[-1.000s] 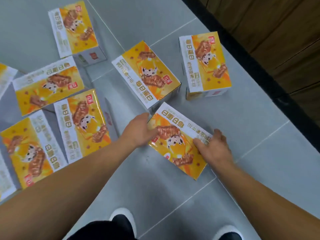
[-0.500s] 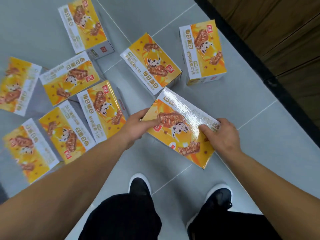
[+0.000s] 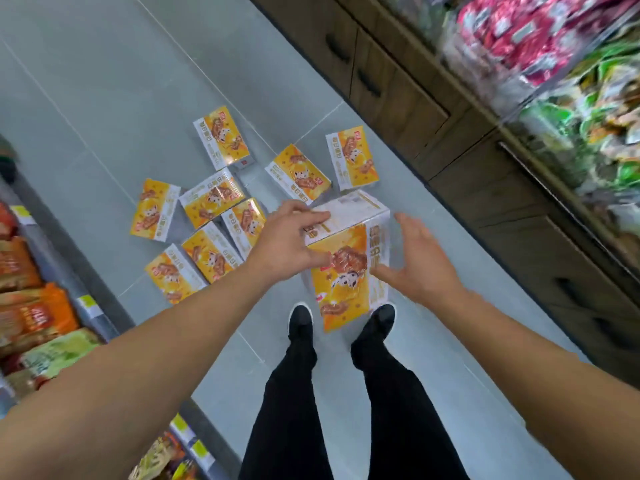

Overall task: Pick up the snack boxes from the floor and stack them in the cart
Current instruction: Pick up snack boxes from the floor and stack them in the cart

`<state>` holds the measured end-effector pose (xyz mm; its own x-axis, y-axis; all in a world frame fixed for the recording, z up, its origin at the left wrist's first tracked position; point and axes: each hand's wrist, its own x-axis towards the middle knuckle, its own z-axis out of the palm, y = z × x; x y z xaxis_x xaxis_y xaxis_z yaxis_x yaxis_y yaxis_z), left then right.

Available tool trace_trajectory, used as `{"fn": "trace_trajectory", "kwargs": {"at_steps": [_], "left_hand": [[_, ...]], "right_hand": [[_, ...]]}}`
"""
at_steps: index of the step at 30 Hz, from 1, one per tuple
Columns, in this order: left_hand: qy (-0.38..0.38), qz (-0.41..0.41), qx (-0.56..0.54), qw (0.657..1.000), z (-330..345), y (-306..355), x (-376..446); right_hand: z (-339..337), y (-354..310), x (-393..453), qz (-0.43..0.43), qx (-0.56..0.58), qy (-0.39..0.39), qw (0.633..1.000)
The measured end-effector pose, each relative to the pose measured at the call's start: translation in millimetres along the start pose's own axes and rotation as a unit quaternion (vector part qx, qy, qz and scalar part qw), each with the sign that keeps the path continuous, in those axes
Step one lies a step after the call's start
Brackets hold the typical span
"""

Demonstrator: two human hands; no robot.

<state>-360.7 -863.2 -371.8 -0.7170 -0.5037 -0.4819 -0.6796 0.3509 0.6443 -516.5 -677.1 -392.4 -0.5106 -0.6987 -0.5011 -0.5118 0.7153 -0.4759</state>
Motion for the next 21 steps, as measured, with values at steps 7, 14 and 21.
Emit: {"fn": "trace_trajectory", "kwargs": {"at_steps": [7, 14, 21], "left_hand": [[-0.087, 0.188, 0.172, 0.963, -22.9, 64.6, -59.1], [-0.149, 0.297, 0.208, 0.920, -32.9, 79.3, -83.2], [-0.221, 0.245, 0.207, 0.921, -35.6, 99.0, -91.4]], "right_hand": [[-66.3, -47.9, -49.8, -0.092, -0.090, -0.079, 0.988], [-53.1, -66.2, -110.7, -0.031, -0.058, -0.079, 0.995], [-38.0, -56.4, -182.2, 0.089, 0.085, 0.082, 0.989]]}}
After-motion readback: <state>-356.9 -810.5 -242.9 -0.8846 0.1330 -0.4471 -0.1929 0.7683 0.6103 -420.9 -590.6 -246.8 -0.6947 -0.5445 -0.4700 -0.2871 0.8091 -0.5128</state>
